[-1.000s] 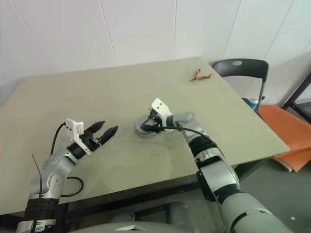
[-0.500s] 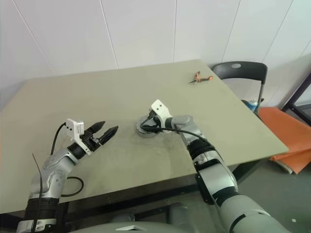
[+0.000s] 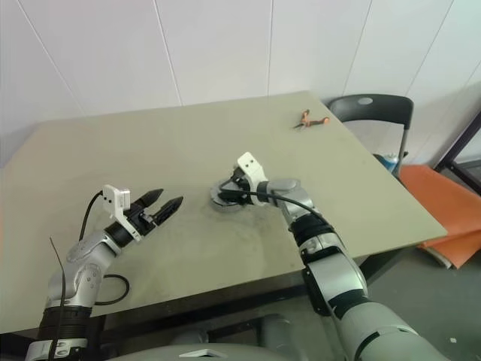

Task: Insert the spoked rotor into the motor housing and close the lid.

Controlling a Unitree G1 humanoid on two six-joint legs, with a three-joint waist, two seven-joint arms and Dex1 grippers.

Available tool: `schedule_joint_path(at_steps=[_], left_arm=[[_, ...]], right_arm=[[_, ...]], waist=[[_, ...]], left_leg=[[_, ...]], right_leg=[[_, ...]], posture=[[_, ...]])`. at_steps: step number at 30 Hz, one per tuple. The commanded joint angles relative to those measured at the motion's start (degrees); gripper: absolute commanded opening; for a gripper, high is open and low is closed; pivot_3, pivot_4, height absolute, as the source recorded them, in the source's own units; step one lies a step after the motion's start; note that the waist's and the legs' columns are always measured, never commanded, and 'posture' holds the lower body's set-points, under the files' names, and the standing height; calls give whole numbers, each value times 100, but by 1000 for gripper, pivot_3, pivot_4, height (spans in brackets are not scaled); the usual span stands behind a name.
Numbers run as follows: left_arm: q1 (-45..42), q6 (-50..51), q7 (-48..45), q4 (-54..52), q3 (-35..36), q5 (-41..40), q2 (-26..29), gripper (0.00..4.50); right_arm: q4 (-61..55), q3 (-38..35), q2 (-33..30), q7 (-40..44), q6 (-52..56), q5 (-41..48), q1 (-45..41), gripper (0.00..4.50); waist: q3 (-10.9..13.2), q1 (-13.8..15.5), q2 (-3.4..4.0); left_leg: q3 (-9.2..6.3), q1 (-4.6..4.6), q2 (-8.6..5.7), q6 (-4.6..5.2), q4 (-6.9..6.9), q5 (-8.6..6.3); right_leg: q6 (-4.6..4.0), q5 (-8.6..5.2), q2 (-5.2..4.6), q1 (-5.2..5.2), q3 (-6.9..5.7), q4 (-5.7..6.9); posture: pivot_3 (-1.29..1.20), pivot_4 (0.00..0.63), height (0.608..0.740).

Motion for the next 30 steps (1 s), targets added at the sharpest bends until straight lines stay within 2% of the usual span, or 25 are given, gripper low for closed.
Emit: schedule_joint_path(at_steps=[1, 10, 22, 25, 30], left_arm=[[-108, -103, -26, -39, 65, 2, 27, 4500], [-90, -104, -14, -44, 55, 21, 25, 4500], [-106, -33, 39, -121, 28, 28, 50, 4500], [-100, -64, 14, -75, 28, 41, 56, 4500], [-85, -57, 28, -98, 14, 55, 51, 4500]], right_arm=[[64, 53, 1, -65, 122, -90, 59, 3026], [311, 218, 36, -367, 40, -301, 117, 3026], [316, 82, 232, -562, 405, -168, 158, 3026], [299, 119, 221, -457, 556, -163, 161, 3026], [-368, 622, -14, 521, 541, -189, 486, 3026]], waist=[[0, -1, 0], [-1, -5, -1], [-5, -24, -5], [-6, -22, -5], [-6, -17, -5]], left_leg=[[0, 0, 0, 0, 0, 0], [0, 5, 1, 0, 0, 0], [-2, 12, 10, -1, 0, 0], [-2, 12, 11, -1, 0, 0], [-2, 6, 11, -1, -5, -1]], right_leg=[[0, 0, 0, 0, 0, 0], [-1, -1, 0, 4, 0, -1], [-1, -1, 1, 8, 0, 0], [-2, -2, 0, 8, 0, 0], [-1, -2, 1, 4, -3, -12]], posture=[[0, 0, 740], [0, 0, 740], [0, 0, 740], [0, 0, 740], [0, 0, 740]])
